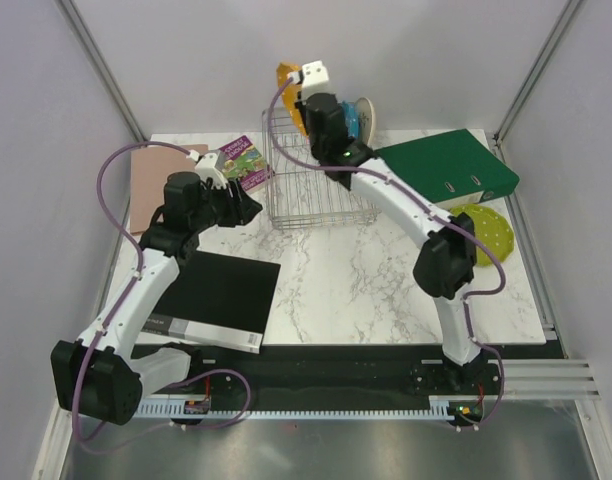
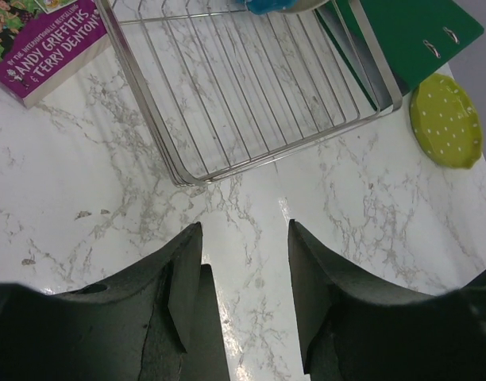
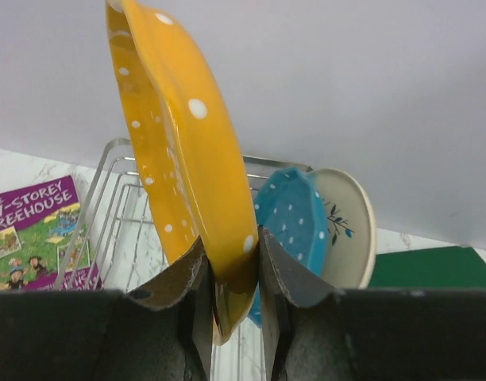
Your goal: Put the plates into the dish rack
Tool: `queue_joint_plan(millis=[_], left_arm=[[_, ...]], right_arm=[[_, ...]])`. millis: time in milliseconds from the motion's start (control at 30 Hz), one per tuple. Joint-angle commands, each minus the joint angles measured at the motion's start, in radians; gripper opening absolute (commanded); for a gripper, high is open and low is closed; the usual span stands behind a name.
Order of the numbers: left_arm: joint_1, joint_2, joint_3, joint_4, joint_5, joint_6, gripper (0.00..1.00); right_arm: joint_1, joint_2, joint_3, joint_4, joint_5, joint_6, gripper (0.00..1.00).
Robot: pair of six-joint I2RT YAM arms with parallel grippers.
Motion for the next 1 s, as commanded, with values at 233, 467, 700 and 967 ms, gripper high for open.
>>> queue_joint_plan(millis=[233, 467, 700, 967], left_arm=[[0.028, -0.036, -0.052, 0.063, 0.017, -0.024, 0.54], [0.028, -0.046, -0.083, 0.081, 0.025, -0.038, 0.54], [0.03, -0.051, -0.096, 0.077, 0.019, -0.027, 0.54], [0.038, -0.054, -0.093, 0.055, 0.02, -0.031, 0.54]], right_arm=[[0.04, 0.176, 0.223, 0.299, 0.482, -0.109, 0.0], [0.019, 0.203, 0.225, 0.225, 0.456, -0.083, 0.0], [0.014, 0.238, 0.233, 0.182, 0.428, -0.068, 0.0], [0.009, 0.299, 0.28, 0.154, 0.488, -0.026, 0.0]])
